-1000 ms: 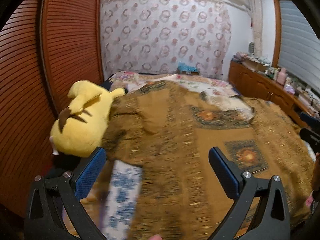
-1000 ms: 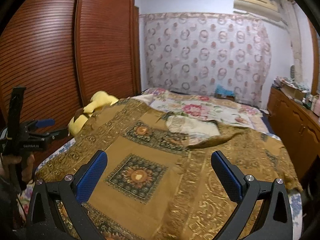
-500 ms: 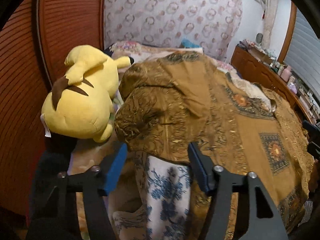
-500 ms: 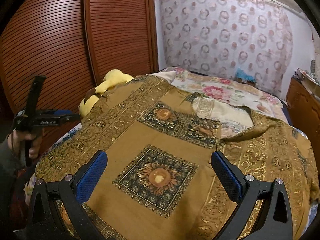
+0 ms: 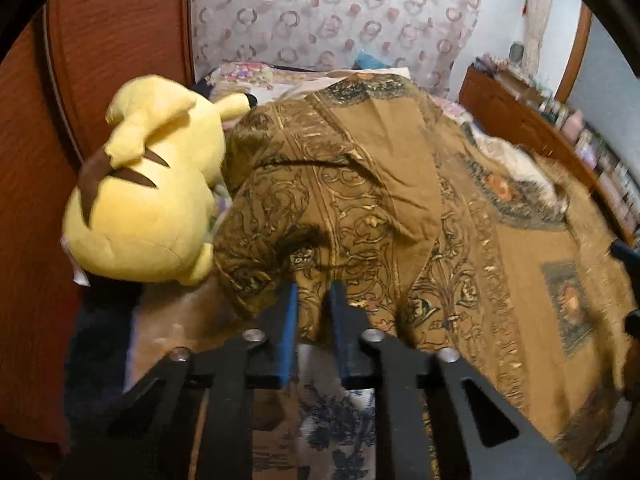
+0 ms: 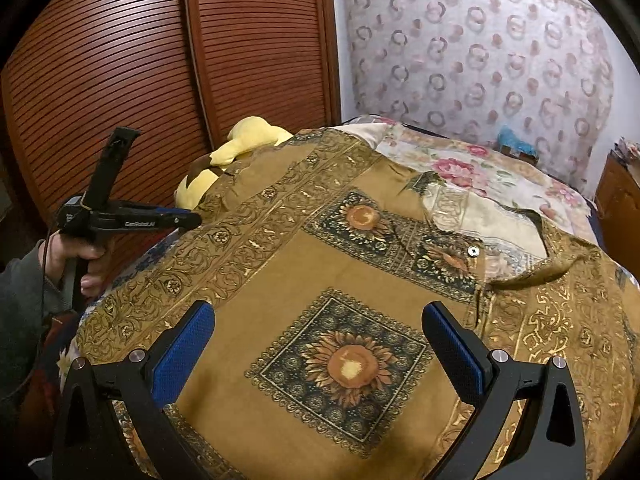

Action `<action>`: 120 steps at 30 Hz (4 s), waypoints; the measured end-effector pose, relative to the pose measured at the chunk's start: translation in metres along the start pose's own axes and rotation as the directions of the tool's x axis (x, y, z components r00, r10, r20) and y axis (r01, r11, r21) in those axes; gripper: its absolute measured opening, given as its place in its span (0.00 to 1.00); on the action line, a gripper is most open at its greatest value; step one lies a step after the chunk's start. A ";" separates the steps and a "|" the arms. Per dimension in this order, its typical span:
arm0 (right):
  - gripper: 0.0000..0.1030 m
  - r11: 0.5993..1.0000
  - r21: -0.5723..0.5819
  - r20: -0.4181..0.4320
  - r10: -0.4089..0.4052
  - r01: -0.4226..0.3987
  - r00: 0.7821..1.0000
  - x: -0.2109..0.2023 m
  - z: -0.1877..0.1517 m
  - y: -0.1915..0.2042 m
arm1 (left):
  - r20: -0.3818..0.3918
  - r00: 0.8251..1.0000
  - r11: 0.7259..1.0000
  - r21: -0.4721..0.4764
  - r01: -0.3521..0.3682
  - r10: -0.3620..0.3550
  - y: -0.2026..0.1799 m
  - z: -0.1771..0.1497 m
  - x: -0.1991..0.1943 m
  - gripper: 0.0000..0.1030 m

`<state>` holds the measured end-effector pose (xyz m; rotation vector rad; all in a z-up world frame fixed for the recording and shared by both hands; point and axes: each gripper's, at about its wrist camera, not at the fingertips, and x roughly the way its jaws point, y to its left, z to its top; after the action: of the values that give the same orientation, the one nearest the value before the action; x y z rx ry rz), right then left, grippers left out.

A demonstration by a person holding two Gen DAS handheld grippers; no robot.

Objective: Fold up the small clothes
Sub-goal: 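Lower the left gripper to the shirt side edge near the plush and grasp, then lift the grasped side panel and fold it toward the shirt center, then open, then move the right gripper to the opposite shirt side edge and grasp it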

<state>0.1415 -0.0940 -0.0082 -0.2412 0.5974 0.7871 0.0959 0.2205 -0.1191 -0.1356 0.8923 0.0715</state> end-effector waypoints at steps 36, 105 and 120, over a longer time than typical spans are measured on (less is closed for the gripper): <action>1.00 0.993 0.097 0.044 -0.069 0.064 0.997 -0.027 -0.033 -0.026 | 0.100 0.989 0.984 0.154 0.091 -0.107 -0.065 0.023 -0.062 0.56; 1.00 0.973 0.171 0.071 -0.172 0.158 0.983 -0.040 -0.036 -0.071 | 0.086 0.963 0.949 0.214 0.231 -0.254 -0.145 0.063 -0.041 0.72; 0.97 0.900 0.202 -0.038 -0.387 0.387 0.921 -0.096 -0.072 -0.168 | 0.010 0.975 0.961 0.170 0.218 -0.223 -0.169 0.039 0.007 0.74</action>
<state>0.1804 -0.2967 -0.0119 -0.1604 0.5995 0.3360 0.1508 0.0596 -0.0856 -0.0759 0.8455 -0.2089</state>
